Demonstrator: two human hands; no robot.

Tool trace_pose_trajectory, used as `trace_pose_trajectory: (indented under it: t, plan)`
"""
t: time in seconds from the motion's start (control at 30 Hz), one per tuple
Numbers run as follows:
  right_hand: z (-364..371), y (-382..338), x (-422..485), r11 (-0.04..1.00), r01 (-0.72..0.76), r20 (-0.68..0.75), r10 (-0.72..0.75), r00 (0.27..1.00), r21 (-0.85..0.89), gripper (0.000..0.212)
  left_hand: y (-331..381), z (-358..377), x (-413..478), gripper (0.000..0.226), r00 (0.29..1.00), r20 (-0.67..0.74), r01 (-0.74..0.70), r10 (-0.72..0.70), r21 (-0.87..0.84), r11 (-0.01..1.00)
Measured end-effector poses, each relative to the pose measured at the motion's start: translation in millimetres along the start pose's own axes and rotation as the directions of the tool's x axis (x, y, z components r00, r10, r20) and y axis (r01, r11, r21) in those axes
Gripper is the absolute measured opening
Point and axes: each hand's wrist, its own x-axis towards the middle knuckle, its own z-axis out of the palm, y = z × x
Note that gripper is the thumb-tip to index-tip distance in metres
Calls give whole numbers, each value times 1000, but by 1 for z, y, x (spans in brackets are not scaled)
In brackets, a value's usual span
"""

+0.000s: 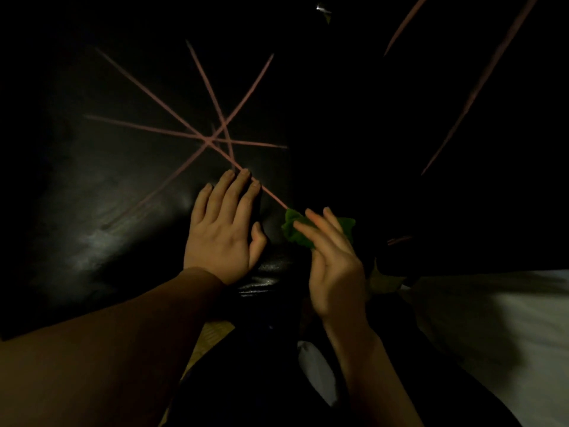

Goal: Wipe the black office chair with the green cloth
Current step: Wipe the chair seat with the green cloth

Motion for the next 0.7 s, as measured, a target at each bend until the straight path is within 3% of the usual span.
trace_pose_trajectory:
  t: [0.17,0.5,0.7]
  plan:
    - [5,5,55,998,-48,51,49,997,-36,46,11,3,2,58,999,-2,47,-47,17,999]
    - [35,9,222,995,7,35,-3,999,-104,49,41,19,13,61,978,-53,201,-199,35,979]
    - [47,5,258,997,20,50,-17,999,-72,47,56,25,20,61,960,-75,273,-270,34,961]
